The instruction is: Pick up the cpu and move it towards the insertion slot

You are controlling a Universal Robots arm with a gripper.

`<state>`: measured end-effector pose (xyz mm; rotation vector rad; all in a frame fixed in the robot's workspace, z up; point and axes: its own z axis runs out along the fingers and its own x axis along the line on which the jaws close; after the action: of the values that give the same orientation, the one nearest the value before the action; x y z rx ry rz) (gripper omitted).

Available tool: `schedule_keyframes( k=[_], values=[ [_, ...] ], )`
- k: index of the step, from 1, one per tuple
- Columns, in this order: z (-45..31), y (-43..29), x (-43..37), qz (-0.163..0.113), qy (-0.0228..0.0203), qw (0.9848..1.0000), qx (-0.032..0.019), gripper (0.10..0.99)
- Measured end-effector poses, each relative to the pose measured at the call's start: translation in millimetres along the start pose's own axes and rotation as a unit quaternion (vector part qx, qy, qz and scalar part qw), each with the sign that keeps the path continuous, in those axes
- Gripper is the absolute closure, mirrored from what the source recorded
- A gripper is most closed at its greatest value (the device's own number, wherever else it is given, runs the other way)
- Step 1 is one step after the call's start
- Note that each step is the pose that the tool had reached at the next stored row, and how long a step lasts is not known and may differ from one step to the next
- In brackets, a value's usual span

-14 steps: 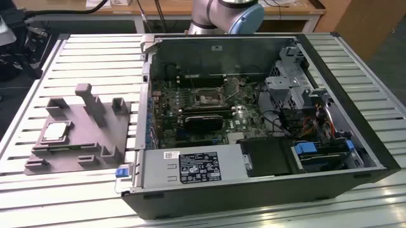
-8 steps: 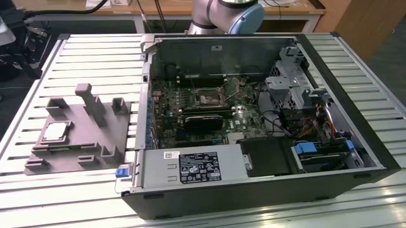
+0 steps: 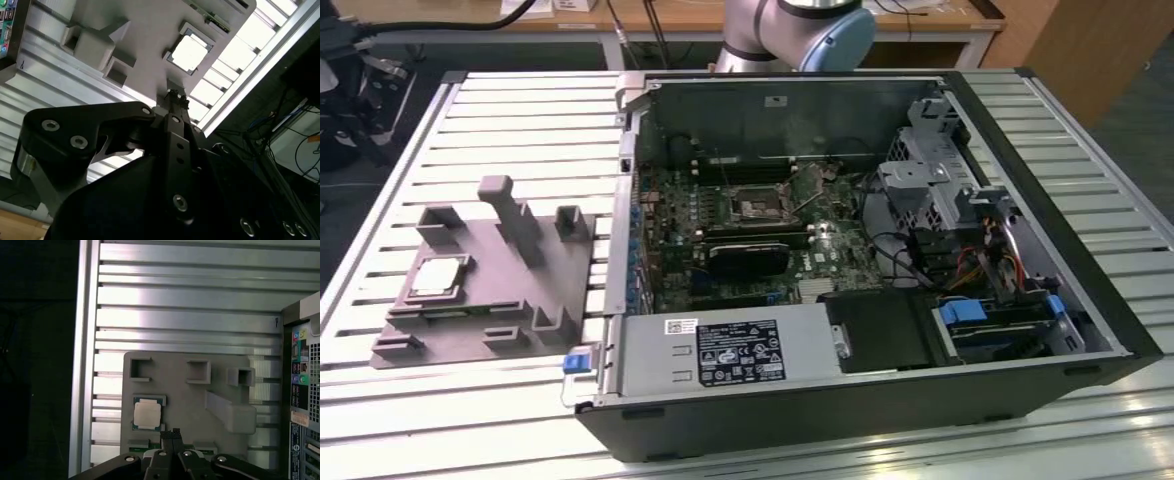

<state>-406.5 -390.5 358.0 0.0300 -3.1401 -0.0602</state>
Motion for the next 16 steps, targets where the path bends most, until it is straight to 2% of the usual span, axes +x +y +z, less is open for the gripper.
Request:
schedule_keyframes(
  k=[3,5,16],
  values=[
    [0.4,0.1,7.3,0.0,0.0,1.0,0.0,0.98],
    [0.8,0.0,9.4,0.0,0.0,1.0,0.0,0.98],
    [4.0,-0.1,10.2,0.0,0.0002,1.0,0.0,0.98]
  ],
)
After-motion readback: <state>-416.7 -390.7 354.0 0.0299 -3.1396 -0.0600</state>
